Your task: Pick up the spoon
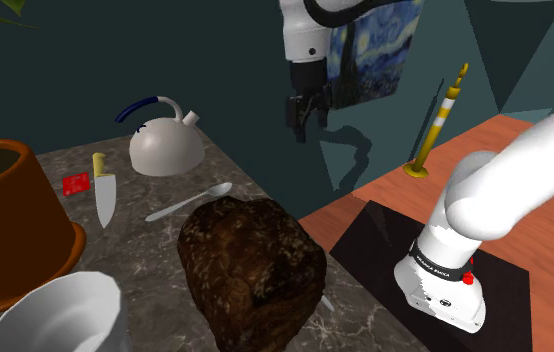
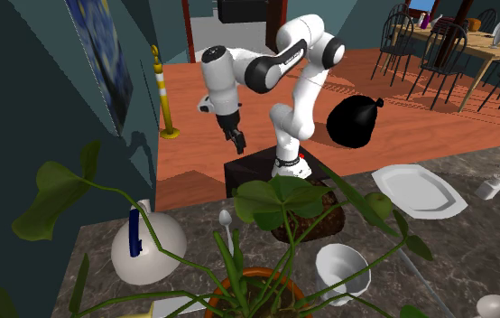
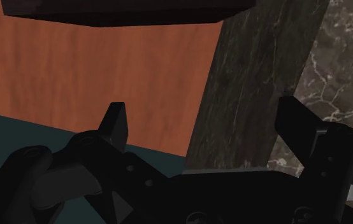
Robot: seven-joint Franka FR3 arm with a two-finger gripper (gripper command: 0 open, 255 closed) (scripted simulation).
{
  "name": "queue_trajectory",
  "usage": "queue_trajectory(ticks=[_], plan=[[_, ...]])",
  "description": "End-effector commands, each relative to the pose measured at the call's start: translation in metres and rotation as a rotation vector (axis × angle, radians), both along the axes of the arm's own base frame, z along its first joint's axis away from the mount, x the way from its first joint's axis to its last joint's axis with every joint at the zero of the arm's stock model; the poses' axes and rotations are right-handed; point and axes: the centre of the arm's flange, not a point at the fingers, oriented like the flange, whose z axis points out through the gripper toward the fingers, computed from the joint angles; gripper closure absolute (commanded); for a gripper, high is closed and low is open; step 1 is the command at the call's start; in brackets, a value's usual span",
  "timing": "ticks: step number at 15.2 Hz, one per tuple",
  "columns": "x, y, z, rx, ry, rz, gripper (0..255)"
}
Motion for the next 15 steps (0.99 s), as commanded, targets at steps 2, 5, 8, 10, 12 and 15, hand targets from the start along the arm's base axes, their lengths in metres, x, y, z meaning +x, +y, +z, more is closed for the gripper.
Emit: queue_trajectory(ticks=[2, 5, 8, 10, 12, 15], plan=[[0.019, 0.033, -0.012, -0.012, 0.012, -0.021, 0], [0.041, 0.066, -0.026, -0.024, 0.024, -0.040, 0], [0.063, 0.099, -0.039, -0.036, 0.035, -0.059, 0], [0.079, 0.120, -0.049, -0.044, 0.043, -0.072, 0], [0.094, 0.141, -0.059, -0.052, 0.051, -0.085, 0], [0.117, 0.172, -0.075, -0.064, 0.063, -0.104, 0]])
